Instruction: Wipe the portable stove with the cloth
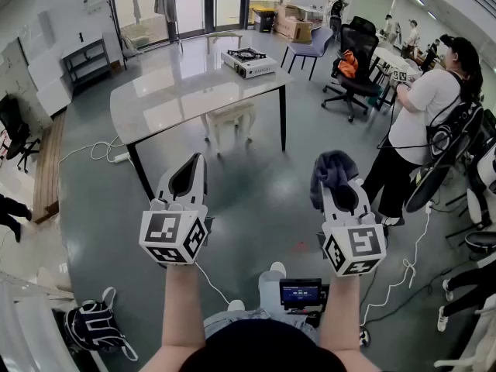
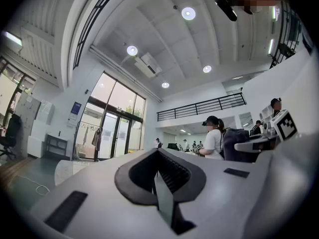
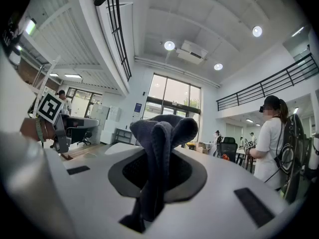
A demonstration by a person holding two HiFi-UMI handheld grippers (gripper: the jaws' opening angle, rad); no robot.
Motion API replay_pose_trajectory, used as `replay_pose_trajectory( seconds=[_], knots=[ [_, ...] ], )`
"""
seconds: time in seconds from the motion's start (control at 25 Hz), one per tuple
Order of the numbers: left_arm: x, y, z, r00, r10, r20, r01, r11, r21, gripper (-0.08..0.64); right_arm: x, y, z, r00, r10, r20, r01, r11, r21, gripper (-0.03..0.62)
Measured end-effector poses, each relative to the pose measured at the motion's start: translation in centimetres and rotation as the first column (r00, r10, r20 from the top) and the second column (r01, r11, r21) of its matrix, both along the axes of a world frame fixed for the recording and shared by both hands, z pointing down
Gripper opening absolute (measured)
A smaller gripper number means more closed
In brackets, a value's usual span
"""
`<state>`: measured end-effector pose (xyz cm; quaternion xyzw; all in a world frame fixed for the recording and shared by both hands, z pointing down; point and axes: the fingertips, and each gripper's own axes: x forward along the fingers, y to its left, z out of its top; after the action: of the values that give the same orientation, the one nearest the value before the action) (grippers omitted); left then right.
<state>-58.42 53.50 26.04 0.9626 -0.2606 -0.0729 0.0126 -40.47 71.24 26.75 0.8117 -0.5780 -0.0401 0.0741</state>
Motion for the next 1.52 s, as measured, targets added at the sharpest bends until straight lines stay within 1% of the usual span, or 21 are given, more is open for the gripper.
replay_pose_trajectory(
  seconds=[0.12, 0.32, 0.44, 0.6, 0.8, 0.92, 1.04, 1.2, 1.28, 1.52],
  knots=[
    [1.6, -0.7, 0.4, 1.0, 0.012, 0.016, -0.012, 1.0, -0.003, -0.002, 1.4, -1.0, 0.4, 1.0, 0.007, 0.014, -0.007, 1.0, 0.006, 0.067],
    [5.8, -2.6, 0.4, 0.999, 0.027, 0.043, -0.027, 1.0, 0.013, -0.002, 5.0, -3.9, 1.1, 1.0, -0.005, 0.026, 0.005, 1.0, -0.012, 0.067],
    [8.8, -4.1, 0.8, 0.999, 0.015, 0.051, -0.015, 1.0, 0.001, -0.002, 8.2, -5.6, 1.4, 0.999, -0.013, 0.037, 0.013, 1.0, -0.008, 0.067],
    [13.7, -6.2, 1.0, 0.998, 0.0, 0.06, 0.0, 1.0, -0.002, -0.002, 13.3, -8.2, 1.3, 0.998, -0.039, 0.045, 0.039, 0.999, -0.005, 0.067],
    [20.0, -8.1, 0.5, 0.998, -0.022, 0.054, 0.022, 1.0, 0.003, -0.002, 19.5, -11.4, 0.6, 0.995, -0.094, 0.037, 0.094, 0.996, -0.006, 0.067],
    [22.9, -8.7, 0.3, 0.998, -0.037, 0.055, 0.037, 0.999, 0.003, -0.002, 22.2, -12.7, 0.2, 0.991, -0.127, 0.035, 0.127, 0.992, -0.006, 0.067],
    [25.0, -9.1, 0.7, 0.996, -0.051, 0.068, 0.051, 0.999, 0.001, -0.002, 24.3, -13.7, 0.4, 0.987, -0.154, 0.035, 0.155, 0.988, -0.003, 0.067],
    [26.5, -10.1, 2.0, 0.993, -0.063, 0.104, 0.064, 0.998, -0.012, -0.002, 26.4, -15.2, 2.1, 0.981, -0.166, 0.095, 0.167, 0.986, -0.003, 0.067],
    [27.0, -11.0, 2.5, 0.991, -0.069, 0.116, 0.072, 0.997, -0.021, -0.002, 26.9, -16.0, 2.8, 0.979, -0.174, 0.11, 0.176, 0.984, -0.009, 0.067],
    [29.8, -14.7, 3.7, 0.991, -0.064, 0.12, 0.07, 0.997, -0.044, -0.002, 29.6, -19.5, 4.0, 0.978, -0.168, 0.125, 0.173, 0.984, -0.031, 0.067]
  ],
)
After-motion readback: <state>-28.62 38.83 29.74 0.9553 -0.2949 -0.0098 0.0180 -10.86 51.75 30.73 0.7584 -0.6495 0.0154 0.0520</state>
